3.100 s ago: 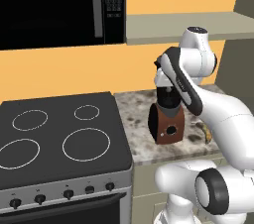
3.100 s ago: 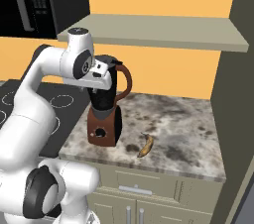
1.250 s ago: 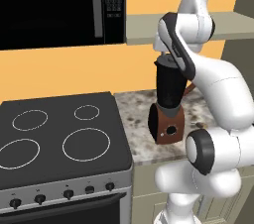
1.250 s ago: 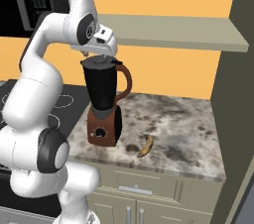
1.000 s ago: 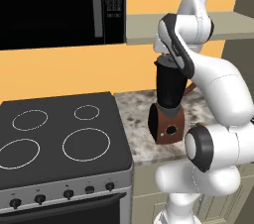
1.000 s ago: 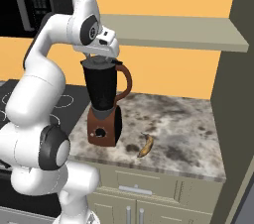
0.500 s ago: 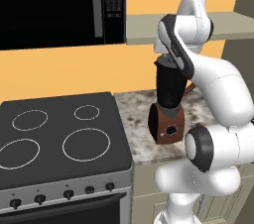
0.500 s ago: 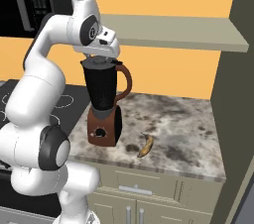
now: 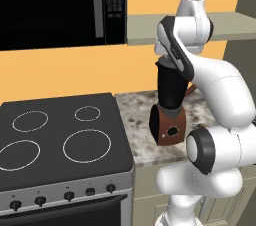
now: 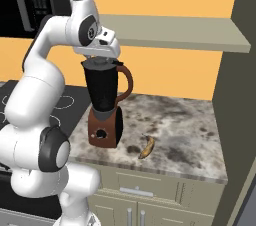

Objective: Open the blender lid, put the banana in the blender, close the lid, and start the blender.

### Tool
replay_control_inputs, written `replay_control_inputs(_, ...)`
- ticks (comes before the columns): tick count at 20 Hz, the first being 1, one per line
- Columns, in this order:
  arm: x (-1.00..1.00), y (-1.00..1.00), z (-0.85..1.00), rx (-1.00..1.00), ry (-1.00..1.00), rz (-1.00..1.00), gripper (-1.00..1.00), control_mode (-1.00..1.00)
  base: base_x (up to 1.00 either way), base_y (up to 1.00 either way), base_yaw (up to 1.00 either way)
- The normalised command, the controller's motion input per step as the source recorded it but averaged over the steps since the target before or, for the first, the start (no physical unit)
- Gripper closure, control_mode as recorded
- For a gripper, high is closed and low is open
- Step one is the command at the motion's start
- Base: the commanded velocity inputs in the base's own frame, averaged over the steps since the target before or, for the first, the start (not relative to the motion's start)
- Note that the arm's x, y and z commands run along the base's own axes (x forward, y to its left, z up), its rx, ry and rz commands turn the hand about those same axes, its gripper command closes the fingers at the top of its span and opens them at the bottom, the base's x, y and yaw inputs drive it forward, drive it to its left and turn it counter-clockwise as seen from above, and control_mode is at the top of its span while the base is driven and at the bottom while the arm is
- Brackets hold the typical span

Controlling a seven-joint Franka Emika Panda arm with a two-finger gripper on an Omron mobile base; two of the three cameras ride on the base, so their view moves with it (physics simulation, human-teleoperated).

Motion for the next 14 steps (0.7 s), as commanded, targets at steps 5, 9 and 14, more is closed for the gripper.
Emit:
replay_control_inputs(5,-0.10,-0.05,-0.54,-0.05,0.00,0.00,-1.00,-1.00,0.00,0.00,0.00)
replay_control_inputs(9,-0.23,-0.04,-0.62,-0.01,0.02,0.00,-1.00,-1.00,0.00,0.00,0.00)
replay_control_inputs(14,-0.21,0.00,-0.79,-0.01,0.04,0.00,1.00,-1.00,0.00,0.00,0.00)
